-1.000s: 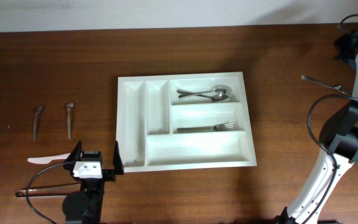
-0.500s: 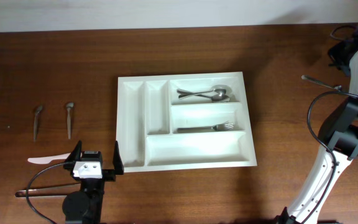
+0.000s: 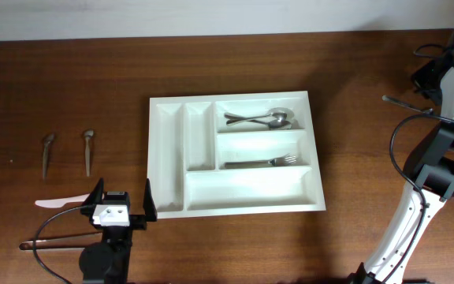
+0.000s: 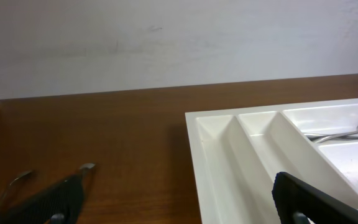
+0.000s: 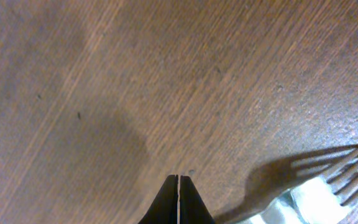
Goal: Pack container
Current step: 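Release the spoon and move the right gripper over the remaining fork, then align the right gripper above the silver fork at the right edge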
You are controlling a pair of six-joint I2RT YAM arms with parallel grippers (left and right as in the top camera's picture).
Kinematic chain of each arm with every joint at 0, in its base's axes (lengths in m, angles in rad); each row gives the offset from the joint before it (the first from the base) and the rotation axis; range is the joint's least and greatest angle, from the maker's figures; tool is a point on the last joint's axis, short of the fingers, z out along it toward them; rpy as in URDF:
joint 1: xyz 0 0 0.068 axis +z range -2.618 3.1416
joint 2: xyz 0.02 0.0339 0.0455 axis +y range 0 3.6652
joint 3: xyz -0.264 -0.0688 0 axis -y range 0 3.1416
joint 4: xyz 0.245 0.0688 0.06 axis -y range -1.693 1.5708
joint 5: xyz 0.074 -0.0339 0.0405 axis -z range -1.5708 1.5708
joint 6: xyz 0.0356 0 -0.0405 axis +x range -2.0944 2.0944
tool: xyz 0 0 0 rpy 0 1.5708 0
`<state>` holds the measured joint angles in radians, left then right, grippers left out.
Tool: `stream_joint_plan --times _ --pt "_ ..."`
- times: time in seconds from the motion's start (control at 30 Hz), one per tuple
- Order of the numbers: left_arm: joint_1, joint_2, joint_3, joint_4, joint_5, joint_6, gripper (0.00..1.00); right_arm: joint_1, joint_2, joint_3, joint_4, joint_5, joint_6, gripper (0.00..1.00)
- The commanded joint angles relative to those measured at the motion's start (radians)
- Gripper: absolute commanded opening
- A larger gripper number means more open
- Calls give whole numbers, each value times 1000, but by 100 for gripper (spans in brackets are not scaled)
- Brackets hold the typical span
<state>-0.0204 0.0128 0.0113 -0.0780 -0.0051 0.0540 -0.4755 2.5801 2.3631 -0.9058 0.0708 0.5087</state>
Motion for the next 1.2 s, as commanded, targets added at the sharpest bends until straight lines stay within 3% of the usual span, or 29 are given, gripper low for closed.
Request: stream_joint_plan --times 0.0,1.17 --pt "-3 -6 -3 -5 -3 16 99 -5 12 -5 -8 24 -58 4" --pt "-3 -6 -3 -5 -3 16 99 -4 13 -76 -8 20 -90 4"
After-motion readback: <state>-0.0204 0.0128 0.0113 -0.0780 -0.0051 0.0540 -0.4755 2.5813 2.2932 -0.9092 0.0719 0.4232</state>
